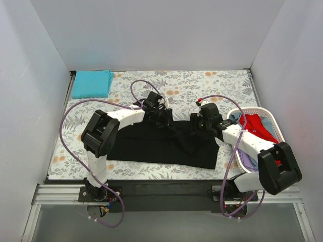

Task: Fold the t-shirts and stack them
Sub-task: Fold the tshirt

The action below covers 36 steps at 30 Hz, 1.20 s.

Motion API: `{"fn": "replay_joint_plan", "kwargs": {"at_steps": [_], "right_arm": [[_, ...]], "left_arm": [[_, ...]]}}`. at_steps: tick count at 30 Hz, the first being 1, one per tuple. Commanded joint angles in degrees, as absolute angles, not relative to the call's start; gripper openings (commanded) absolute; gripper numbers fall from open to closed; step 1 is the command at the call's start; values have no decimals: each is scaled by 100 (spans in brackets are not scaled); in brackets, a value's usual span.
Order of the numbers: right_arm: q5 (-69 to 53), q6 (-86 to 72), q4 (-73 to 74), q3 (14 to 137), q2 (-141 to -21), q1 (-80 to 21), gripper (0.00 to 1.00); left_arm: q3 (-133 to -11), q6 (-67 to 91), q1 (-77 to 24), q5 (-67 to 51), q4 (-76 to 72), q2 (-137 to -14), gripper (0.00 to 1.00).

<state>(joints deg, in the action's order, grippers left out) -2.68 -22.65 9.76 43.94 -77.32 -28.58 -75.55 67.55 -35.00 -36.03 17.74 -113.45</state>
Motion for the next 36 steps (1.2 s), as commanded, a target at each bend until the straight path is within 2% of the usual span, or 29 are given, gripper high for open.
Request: {"fn": "replay_joint_plan", "kwargs": {"at_steps": [1, 14, 27, 36], "right_arm": [[-536, -2268, 984, 4658, -7848, -2848, 51], [-633, -2276, 975, 4395, -7980, -3120, 51], [-642, -2276, 800, 4447, -8446, -3260, 51], [-852, -2434, 809, 4202, -8113, -3586, 51]], "left_arm": [[-7243, 6548, -3489, -3621, 1696, -10697, 17], [-6636, 6363, -3498, -3296, 1819, -10108, 16], [-6320, 6240, -3489, -3015, 2232, -10046, 13], [-6258, 6275, -3498, -2602, 2390, -9888, 10]]}}
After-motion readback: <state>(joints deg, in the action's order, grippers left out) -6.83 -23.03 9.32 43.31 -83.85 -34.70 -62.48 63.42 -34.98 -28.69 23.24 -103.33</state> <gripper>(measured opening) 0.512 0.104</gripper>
